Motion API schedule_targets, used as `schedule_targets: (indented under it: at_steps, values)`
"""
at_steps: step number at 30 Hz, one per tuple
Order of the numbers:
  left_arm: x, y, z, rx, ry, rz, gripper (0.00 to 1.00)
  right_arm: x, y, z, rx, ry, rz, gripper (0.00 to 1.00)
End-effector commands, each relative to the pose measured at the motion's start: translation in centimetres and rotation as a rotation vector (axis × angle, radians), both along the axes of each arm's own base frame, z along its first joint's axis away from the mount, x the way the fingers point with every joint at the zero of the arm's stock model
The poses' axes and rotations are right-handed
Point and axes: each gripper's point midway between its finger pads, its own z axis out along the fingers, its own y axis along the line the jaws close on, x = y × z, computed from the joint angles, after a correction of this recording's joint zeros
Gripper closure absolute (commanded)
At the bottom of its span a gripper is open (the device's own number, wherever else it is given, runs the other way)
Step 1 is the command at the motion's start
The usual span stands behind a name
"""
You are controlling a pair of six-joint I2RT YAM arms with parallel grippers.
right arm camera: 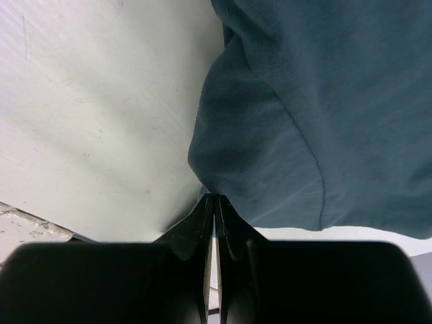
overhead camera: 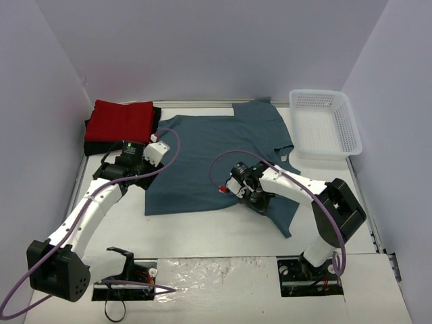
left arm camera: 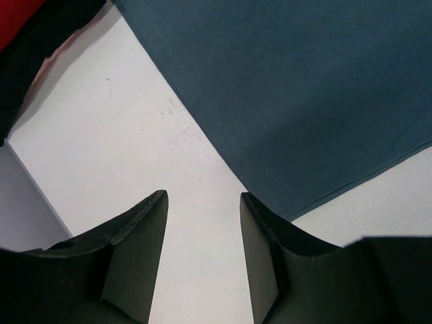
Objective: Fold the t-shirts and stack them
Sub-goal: Flatten out the tshirt
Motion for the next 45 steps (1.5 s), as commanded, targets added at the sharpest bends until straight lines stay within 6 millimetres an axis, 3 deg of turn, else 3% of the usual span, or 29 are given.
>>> schedule_targets:
  at_steps: [1, 8, 13, 16, 20, 21, 22, 24, 25, 35, 40, 45]
  values:
    - [0.3, 0.4, 0.2, 0.011, -0.016, 0.011, 0.54, 1.0, 0.0, 2.6, 0.020, -0.055, 0.000, 1.00]
    - [0.4, 0.4, -0.1, 0.016, -0.008, 0.011, 0.54, 4.4, -1.3, 5.6, 0.122, -0.093, -0.061, 1.00]
    - [0.5, 0.4, -0.3, 0.017, 0.001, 0.010, 0.54, 8.7, -5.0, 6.8, 0.140, -0.134, -0.142, 1.00]
    - [0.5, 0.4, -0.5, 0.022, 0.010, 0.012, 0.54, 11.6, -6.8, 4.9, 0.126, -0.097, -0.199, 1.00]
    - [0.4, 0.5, -0.6, 0.027, 0.013, 0.013, 0.54, 13.6, -8.9, 1.8, 0.057, -0.031, -0.257, 0.94]
    - [0.3, 0.6, -0.7, 0.029, 0.016, 0.014, 0.54, 13.7, -9.1, 1.4, 0.046, -0.020, -0.262, 0.88]
    - [0.3, 0.7, -0.7, 0.032, 0.015, 0.020, 0.54, 13.7, -9.0, 0.9, 0.045, -0.009, -0.265, 0.71]
    - [0.1, 0.8, -0.9, 0.035, 0.019, 0.017, 0.54, 14.1, -8.7, 1.2, 0.062, -0.020, -0.266, 0.53]
    - [0.1, 0.8, -0.9, 0.035, 0.018, 0.017, 0.54, 14.3, -8.3, 1.6, 0.088, -0.035, -0.266, 0.51]
    - [0.6, 0.6, -1.3, 0.036, 0.033, 0.013, 0.54, 15.6, -8.4, 5.9, 0.115, -0.172, -0.282, 0.48]
    - [0.5, 0.7, -1.2, 0.037, 0.031, 0.016, 0.54, 13.1, -5.7, 8.6, 0.149, -0.197, -0.190, 0.49]
    - [0.6, 0.6, -1.1, 0.036, 0.030, 0.018, 0.54, 9.2, -3.0, 8.9, 0.133, -0.147, -0.080, 0.48]
